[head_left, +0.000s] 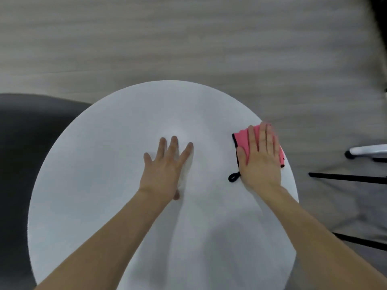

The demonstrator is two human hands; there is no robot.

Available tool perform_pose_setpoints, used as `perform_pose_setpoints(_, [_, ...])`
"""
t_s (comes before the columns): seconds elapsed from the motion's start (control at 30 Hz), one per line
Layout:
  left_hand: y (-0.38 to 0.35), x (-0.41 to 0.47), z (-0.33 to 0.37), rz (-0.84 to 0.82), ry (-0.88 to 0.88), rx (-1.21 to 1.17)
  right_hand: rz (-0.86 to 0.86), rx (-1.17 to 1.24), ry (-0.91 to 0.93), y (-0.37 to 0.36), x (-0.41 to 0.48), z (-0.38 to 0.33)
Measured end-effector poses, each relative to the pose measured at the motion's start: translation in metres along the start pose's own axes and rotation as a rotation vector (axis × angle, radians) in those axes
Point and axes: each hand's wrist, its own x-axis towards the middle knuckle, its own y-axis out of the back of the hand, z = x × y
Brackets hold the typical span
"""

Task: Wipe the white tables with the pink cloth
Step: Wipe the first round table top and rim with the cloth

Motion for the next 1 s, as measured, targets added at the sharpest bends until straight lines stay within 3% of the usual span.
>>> perform_pose_setpoints(0.13, [0.0,0.011,0.003,-0.015,-0.041,0.011,0.106,0.05,0.125,-0.015,0.08,-0.077])
perform_pose_setpoints(0.27, [-0.009,0.013,0.0,0.003,-0.039,0.02,-0.015,0.084,0.316,-0.015,0.156,-0.154])
perform_pose_setpoints(0.33, [-0.01,0.013,0.0,0.003,-0.05,0.03,-0.001,0.094,0.358,-0.014,0.157,-0.142])
perform_pose_setpoints(0.43, [-0.008,0.01,0.002,0.02,-0.041,0.042,0.085,0.12,0.333,-0.01,0.1,-0.063])
perform_pose_setpoints(0.57, [-0.002,0.012,0.006,0.032,-0.049,0.054,-0.031,0.038,0.216,0.008,0.009,0.014])
perform_pose_setpoints(0.67, [-0.001,0.012,0.007,0.032,-0.049,0.068,-0.028,0.012,0.195,0.001,0.038,-0.019])
perform_pose_setpoints(0.87, [-0.004,0.014,0.002,0.005,-0.03,0.014,-0.012,0.03,0.37,-0.014,0.155,-0.141])
perform_pose_setpoints(1.0, [-0.005,0.013,0.004,0.003,-0.015,0.005,0.062,0.104,0.429,-0.015,0.139,-0.098])
